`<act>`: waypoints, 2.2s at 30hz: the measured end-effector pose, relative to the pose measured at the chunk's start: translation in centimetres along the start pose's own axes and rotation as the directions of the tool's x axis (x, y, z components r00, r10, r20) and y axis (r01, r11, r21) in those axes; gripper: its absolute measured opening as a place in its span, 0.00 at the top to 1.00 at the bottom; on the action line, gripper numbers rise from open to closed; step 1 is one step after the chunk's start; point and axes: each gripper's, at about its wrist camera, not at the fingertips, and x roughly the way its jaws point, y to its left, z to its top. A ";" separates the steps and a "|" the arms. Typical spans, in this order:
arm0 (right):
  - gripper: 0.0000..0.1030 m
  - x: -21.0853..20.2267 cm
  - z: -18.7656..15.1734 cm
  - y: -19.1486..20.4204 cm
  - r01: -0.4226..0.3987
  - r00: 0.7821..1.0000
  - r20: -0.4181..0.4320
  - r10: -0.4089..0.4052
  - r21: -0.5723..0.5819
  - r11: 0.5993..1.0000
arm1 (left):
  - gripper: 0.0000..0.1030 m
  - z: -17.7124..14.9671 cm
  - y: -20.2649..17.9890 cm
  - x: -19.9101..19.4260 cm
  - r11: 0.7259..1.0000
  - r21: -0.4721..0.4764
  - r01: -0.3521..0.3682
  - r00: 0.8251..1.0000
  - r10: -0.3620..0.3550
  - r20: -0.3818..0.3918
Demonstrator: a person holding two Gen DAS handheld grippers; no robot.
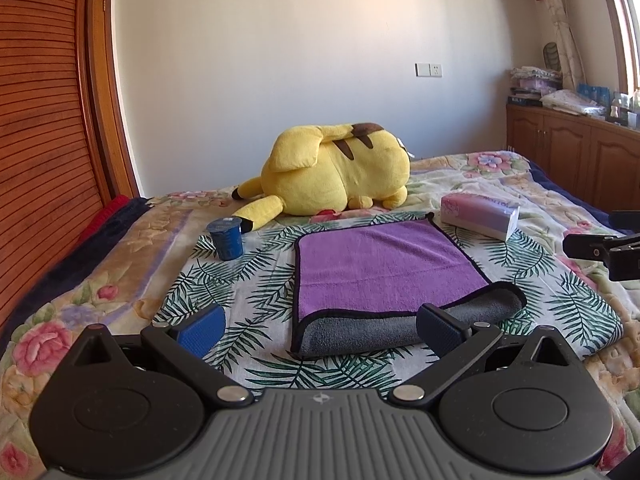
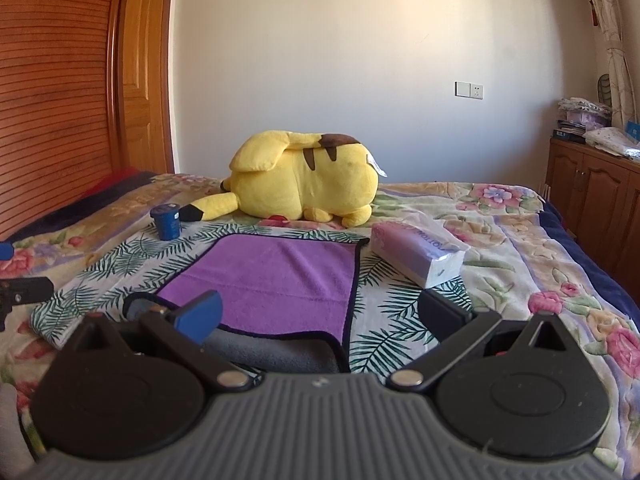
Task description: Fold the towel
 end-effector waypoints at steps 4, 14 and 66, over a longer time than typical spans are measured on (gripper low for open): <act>0.00 0.7 -0.1 0.0 0.000 1.000 -0.013 0.000 -0.008 1.000 | 0.16 0.2 -0.1 0.5 1.000 0.011 0.009 1.000 -0.009 -0.010; 0.00 2.5 0.0 -0.1 -0.014 0.999 -0.039 0.013 -0.032 0.999 | 0.16 0.8 0.1 2.7 1.000 0.016 0.027 0.999 -0.026 -0.039; 0.27 14.0 -2.0 -2.0 -0.112 0.941 -0.323 0.101 -0.016 0.994 | 0.79 -0.7 3.8 16.5 0.993 -0.061 0.099 0.958 -0.111 -0.266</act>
